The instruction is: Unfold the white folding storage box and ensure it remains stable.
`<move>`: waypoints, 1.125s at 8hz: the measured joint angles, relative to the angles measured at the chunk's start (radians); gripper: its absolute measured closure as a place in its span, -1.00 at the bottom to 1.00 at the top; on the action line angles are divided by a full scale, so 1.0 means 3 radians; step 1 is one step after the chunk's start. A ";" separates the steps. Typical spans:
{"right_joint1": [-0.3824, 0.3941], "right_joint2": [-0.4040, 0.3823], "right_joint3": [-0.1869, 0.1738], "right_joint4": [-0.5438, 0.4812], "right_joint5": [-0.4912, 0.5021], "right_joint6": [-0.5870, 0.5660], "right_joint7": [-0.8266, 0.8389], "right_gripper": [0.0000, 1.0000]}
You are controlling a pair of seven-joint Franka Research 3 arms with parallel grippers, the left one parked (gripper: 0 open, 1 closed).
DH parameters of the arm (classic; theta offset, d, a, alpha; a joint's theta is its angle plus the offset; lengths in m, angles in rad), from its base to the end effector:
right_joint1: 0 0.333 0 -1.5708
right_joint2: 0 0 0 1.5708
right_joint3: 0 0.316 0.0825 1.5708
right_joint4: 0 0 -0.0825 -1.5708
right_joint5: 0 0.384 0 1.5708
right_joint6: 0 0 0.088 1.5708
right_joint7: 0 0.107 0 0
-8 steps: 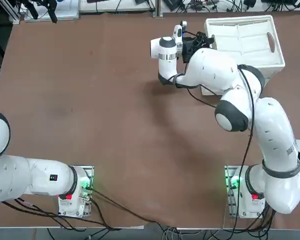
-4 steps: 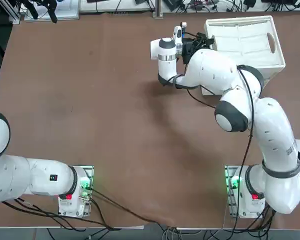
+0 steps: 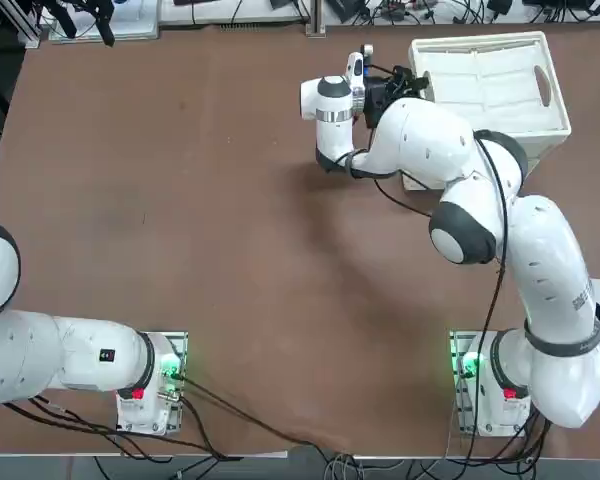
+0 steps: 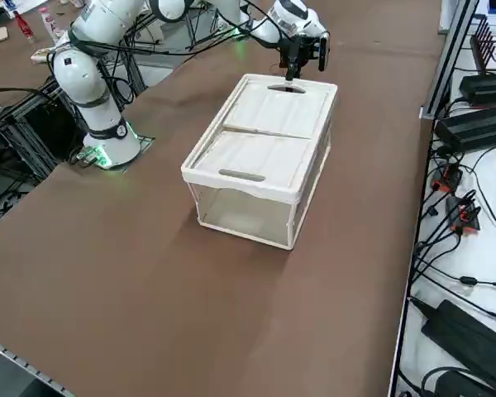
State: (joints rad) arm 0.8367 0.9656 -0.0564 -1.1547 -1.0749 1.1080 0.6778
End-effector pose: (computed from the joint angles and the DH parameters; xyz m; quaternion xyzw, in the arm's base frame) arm 0.5532 0.3979 0.2499 0.7371 0.0592 0.0497 0.6713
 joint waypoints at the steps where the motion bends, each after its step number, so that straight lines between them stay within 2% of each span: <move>1: 0.0001 0.0000 0.0000 -0.0002 -0.0001 -0.0005 -0.0036 0.42; 8: 0.0013 0.0006 0.0000 -0.0022 -0.0020 -0.0034 -0.0074 0.40; 9: 0.0014 0.0007 0.0000 -0.0022 -0.0021 -0.0036 -0.0093 0.33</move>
State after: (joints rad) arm 0.8408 0.9675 -0.0564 -1.1614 -1.0812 1.0973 0.6498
